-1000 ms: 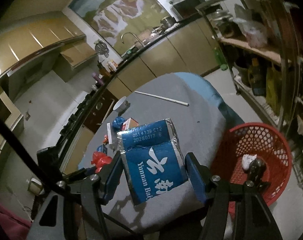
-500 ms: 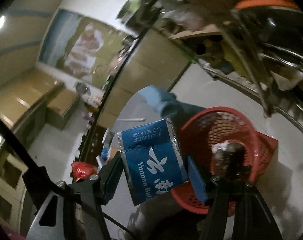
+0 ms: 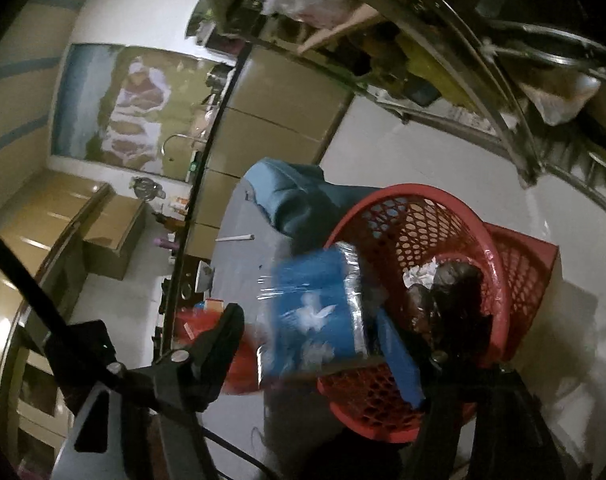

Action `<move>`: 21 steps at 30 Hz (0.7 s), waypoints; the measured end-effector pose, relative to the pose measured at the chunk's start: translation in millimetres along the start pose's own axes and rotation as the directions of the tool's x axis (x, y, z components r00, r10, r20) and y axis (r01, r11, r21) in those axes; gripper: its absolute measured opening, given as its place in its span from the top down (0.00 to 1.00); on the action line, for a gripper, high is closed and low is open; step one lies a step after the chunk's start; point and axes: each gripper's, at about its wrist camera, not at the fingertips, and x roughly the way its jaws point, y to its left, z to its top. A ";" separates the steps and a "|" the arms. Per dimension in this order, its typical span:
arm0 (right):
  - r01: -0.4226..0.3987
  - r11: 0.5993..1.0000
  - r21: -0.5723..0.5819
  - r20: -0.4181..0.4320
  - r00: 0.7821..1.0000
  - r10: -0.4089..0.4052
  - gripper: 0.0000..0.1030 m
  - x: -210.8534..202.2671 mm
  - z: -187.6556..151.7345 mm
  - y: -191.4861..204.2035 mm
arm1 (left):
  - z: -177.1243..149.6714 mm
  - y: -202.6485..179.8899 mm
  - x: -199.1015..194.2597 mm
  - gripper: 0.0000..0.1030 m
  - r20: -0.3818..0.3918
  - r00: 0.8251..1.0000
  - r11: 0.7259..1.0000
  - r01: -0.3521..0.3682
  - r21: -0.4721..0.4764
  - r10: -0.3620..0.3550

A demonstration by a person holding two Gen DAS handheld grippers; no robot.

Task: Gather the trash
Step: 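Release the packet into the red basket with right while left drops the red bag in, then grasp the red-white medicine box with right while left grasps the blue toothpaste box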

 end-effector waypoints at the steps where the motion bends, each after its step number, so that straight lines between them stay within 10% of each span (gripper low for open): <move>1: 0.003 1.000 0.002 0.001 1.000 -0.003 0.28 -0.4 1.4 0.2 | 0.8 2.3 -0.2 0.35 0.000 1.000 1.000 0.000 -0.003 0.000; 15: -0.003 0.983 -0.183 -0.016 1.000 0.000 0.28 22.6 -17.8 80.3 | -71.2 89.6 -102.7 0.34 0.116 0.970 0.967 -0.190 -0.172 0.211; 21: -0.017 0.947 -0.322 -0.143 0.989 -0.031 0.28 89.3 -50.8 144.9 | -133.6 171.1 -198.3 0.34 0.180 0.876 0.858 -0.363 -0.364 0.447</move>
